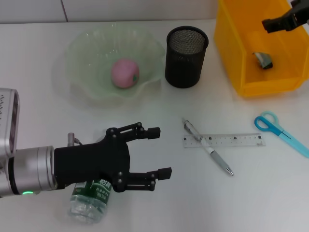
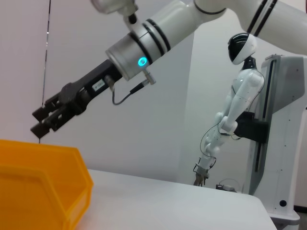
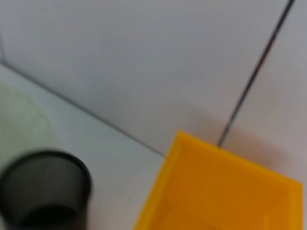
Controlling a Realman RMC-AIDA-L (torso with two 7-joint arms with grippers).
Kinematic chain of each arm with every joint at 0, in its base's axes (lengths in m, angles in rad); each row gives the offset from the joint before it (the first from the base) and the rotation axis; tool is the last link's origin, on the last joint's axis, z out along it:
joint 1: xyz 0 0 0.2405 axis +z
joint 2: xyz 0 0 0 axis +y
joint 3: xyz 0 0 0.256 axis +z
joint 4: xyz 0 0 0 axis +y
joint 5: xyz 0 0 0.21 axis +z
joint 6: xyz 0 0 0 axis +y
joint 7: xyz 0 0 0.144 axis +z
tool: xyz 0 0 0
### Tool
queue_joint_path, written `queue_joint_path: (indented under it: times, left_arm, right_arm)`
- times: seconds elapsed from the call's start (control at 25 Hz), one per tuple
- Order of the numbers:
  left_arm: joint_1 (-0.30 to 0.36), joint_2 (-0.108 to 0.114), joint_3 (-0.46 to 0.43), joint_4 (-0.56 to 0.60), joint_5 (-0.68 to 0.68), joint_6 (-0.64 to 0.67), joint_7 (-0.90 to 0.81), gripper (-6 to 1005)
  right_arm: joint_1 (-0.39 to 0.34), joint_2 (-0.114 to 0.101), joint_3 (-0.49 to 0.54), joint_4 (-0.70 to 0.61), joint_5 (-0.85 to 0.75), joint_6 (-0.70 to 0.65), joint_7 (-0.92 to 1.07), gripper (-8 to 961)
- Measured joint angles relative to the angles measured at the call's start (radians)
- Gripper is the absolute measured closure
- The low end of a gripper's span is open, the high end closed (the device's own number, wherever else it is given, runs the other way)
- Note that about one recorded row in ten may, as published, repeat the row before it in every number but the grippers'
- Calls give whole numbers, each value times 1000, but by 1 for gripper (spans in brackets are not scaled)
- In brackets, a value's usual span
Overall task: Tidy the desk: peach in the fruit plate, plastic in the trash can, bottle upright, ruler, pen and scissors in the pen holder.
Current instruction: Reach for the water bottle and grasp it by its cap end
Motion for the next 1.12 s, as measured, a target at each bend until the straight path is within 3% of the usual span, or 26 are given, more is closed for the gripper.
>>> queue_joint_path:
  times: [0.12, 0.24, 0.4, 0.6, 0.84, 0.96, 1.0, 1.04, 1.08, 1.12]
  left_arm:
    - [0, 0, -1, 2, -1, 5, 0, 139]
    - [0, 0, -4, 5, -6, 15, 0, 139]
    - [1, -1, -19, 8, -9, 21, 0, 139]
    - [-2, -4, -61, 9, -26, 61, -9, 139]
    - [16, -1, -82, 56, -90, 103, -84, 139]
    - [59, 0, -80, 210, -84, 51, -244, 139]
    - [59, 0, -80, 210, -84, 51, -244, 139]
    - [84, -2, -68, 315, -47, -9, -344, 139]
    - [84, -2, -68, 315, -47, -9, -344, 139]
    - [123, -5, -35, 479, 28, -131, -505, 139]
  right_arm:
    - [-85, -3, 13, -133, 206, -47, -38, 269]
    - [-187, -2, 46, -225, 445, -101, -143, 115]
    - [-343, 1, 85, -220, 754, -193, -365, 118]
    - [-465, 0, 129, 14, 1030, -355, -709, 119]
    - [-464, -6, 305, 425, 1053, -574, -1032, 119]
    - [-455, -13, 391, 585, 1034, -627, -1162, 119]
    - [-455, -15, 412, 616, 1024, -631, -1189, 119]
    - [-455, -15, 426, 632, 1013, -631, -1200, 119]
    - [-454, -15, 441, 643, 999, -629, -1211, 119]
    - [-453, -13, 455, 651, 986, -627, -1219, 119]
